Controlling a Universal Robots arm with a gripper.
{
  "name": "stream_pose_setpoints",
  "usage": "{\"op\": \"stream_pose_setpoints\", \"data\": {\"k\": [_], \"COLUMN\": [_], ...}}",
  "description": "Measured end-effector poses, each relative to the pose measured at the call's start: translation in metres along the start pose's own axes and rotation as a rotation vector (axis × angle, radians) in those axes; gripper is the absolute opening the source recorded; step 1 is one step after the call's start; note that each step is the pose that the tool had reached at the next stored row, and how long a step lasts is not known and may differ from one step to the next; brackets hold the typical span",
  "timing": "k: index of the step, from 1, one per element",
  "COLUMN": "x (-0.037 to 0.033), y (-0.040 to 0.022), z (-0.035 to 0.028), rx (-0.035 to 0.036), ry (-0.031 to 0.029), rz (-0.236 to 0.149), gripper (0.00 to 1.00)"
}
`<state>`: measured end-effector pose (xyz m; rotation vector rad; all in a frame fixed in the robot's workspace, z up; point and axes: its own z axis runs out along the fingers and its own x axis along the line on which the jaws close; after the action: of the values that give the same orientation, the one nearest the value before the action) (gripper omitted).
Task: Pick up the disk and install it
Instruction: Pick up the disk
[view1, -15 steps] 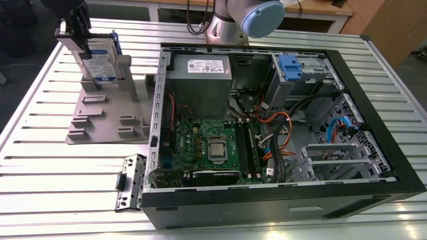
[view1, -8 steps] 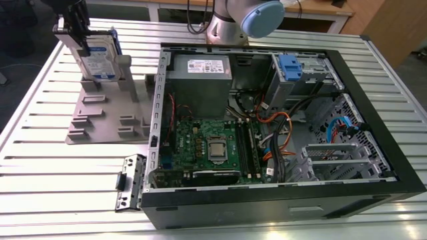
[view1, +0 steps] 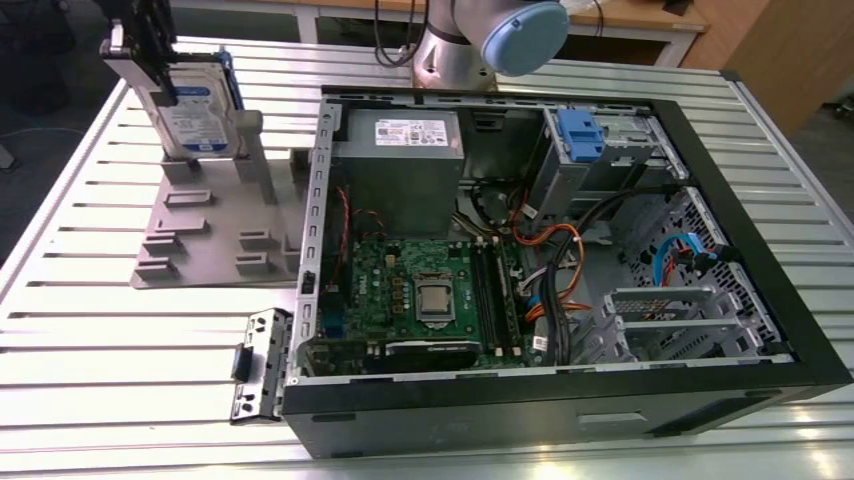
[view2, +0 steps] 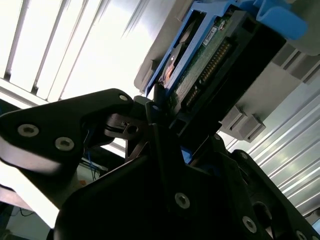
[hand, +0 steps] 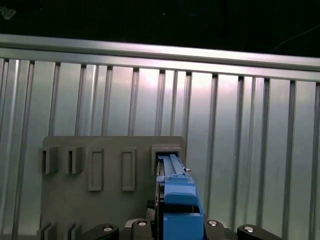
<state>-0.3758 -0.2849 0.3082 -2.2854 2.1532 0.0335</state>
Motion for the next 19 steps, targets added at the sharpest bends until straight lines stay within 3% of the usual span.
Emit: {"op": "stream_pose_setpoints", "data": {"k": [19], "x": [-0.0003], "y": [0.0003], "z": [-0.0201], "rx": [0.0001], "ry": [-0.0002], "rz": [0.000], "gripper": [0.36]}}
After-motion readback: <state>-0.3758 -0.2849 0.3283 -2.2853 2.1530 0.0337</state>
